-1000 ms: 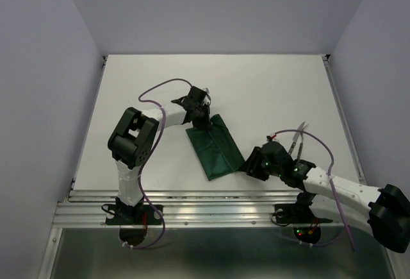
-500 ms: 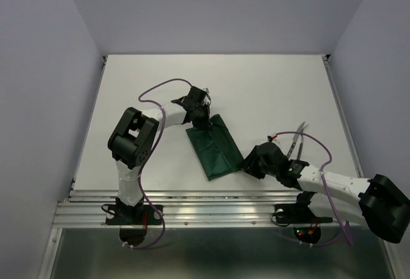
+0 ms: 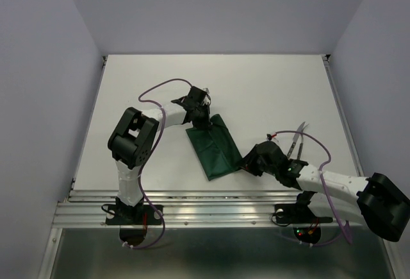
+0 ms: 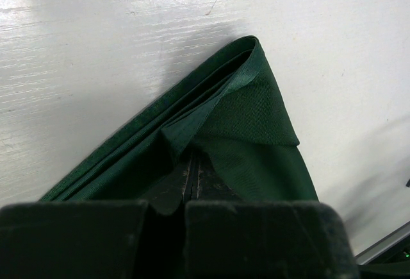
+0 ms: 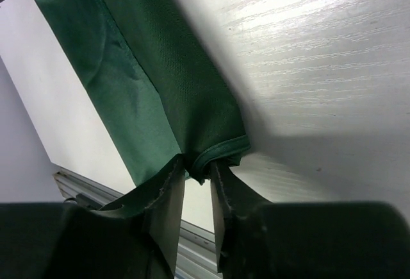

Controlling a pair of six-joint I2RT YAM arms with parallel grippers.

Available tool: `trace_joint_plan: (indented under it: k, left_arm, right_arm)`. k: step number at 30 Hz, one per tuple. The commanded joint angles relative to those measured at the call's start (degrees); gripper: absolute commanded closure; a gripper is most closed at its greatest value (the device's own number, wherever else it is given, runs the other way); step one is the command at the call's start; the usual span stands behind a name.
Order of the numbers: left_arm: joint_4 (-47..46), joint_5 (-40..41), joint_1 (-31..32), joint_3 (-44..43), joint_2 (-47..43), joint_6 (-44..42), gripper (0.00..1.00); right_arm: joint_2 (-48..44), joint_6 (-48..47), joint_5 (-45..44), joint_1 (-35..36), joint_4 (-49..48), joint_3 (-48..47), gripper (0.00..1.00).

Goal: Fold the napkin into a case and place the utensils inside
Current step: Smooth out the 2/3-rectangle-folded napkin at the center of the board.

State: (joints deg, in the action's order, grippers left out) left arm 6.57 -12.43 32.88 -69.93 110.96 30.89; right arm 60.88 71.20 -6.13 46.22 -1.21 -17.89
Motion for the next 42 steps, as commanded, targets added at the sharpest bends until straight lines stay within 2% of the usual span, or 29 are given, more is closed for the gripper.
trace_joint_plan:
  k: [1,3,6,7,9,12,16,27,38,42]
  left_arm:
    - [1.17,0.3,-0.36,-1.52,0.49,-1.01,1.0]
    - [1.17,0.3,-0.45,-1.52,0.4,-1.01,1.0]
    - [1.34,0.38,-0.45,-1.7,0.14,-1.1,1.0]
    - [1.34,0.47,-0.45,-1.7,0.05,-1.1,1.0]
    - [1.43,0.47,-0.45,-1.87,-0.13,-1.1,1.0]
    - [1.52,0.39,-0.54,-1.87,-0.21,-1.1,1.0]
    - [1.52,0.3,-0.54,-1.96,-0.13,-1.19,1.0]
    - [1.61,0.38,-0.54,-1.79,-0.21,-1.19,1.0]
    - [1.52,0.3,-0.63,-1.61,-0.39,-1.28,1.0]
    - [1.52,0.21,-0.63,-1.61,-0.39,-1.28,1.0]
  right_arm:
    - [0.38,1.14,-1.08,0.45,-3.09,0.22,0.75]
    - [0.64,1.22,-0.9,0.45,-3.09,0.14,0.8]
    - [0.55,1.14,-0.72,0.45,-2.66,0.05,0.8]
    - [0.47,1.22,-0.55,0.45,-2.48,0.05,0.77]
    - [0.38,1.49,-0.29,0.45,-2.04,0.14,0.64]
    - [-0.5,2.54,-1.16,0.98,-0.55,0.49,0.56]
    - [-2.17,4.56,-1.87,1.5,-0.02,1.8,0.54]
    - [0.47,6.93,-0.55,2.65,-5.11,3.04,0.57]
    - [-1.47,6.85,-2.22,2.65,-4.67,2.86,0.63]
    - [-0.33,6.85,-1.78,2.65,-5.2,2.68,0.73]
